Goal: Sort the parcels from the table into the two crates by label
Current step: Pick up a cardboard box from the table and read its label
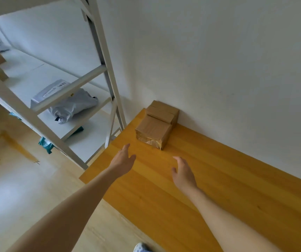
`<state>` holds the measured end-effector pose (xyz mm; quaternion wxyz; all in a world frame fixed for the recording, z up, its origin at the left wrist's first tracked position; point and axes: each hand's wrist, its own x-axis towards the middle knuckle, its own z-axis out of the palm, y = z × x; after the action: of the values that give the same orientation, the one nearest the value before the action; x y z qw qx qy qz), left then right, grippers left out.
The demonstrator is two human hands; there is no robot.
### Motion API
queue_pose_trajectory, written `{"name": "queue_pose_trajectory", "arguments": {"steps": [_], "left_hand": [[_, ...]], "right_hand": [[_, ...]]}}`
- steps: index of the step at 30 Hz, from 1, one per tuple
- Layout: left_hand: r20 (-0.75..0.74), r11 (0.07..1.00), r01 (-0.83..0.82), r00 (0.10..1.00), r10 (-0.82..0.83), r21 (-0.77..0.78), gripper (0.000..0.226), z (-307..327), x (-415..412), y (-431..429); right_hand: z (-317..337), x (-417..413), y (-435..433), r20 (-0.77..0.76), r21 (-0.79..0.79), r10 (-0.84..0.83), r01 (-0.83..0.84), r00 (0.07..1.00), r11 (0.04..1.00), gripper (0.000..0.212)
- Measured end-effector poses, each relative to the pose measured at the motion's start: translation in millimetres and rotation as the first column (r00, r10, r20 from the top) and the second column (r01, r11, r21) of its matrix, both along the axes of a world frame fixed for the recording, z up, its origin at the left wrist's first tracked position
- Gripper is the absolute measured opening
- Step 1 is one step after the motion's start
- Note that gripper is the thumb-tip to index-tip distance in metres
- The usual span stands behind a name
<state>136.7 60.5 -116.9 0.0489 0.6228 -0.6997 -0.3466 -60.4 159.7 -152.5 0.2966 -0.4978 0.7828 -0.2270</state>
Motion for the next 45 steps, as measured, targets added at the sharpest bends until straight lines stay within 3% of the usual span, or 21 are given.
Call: {"name": "queue_pose_trajectory", "arguments": {"steps": [6, 12, 19, 30, 39, 45], "left_hand": [[-0.133, 0.980, -0.106, 0.983, 0.129, 0.169, 0.059, -22.1, -4.2, -63.1], [-0.184, 0.962, -0.150, 0.964, 0.194, 0.227, 0.060, -39.2, -12.6, -99.0], [-0.168, 0.958, -0.122, 0.971, 0.170, 0.261, 0.063, -55.0, -27.0, -137.6], [-0.246, 0.968, -0.006, 0.967, 0.070, 0.252, 0.052, -58.9, -25.3, -153.8], [-0.463, 0.947, 0.141, 0.886, 0.010, 0.290, 0.049, -11.2, 14.5, -153.0], [-0.571, 0.942, 0.204, 0.821, -0.016, 0.267, 0.041, 32.6, 25.2, -149.4]], "right_hand": [[-11.4, 13.0, -41.6, 0.073, 0.049, -0.075, 0.071, 0.995, 0.996, 0.051], [-22.1, 9.6, -79.0, 0.213, 0.106, -0.141, 0.121, 0.967, 0.987, 0.060], [-39.9, 8.8, -119.0, 0.448, 0.190, -0.306, 0.245, 0.840, 0.951, 0.076], [-36.3, 28.7, -138.5, 0.570, 0.230, -0.473, 0.423, 0.671, 0.877, 0.075], [10.6, 86.5, -118.5, 0.601, 0.086, -0.526, 0.605, 0.602, 0.791, 0.068], [52.2, 113.9, -92.4, 0.505, -0.118, -0.462, 0.589, 0.729, 0.800, 0.092]]}}
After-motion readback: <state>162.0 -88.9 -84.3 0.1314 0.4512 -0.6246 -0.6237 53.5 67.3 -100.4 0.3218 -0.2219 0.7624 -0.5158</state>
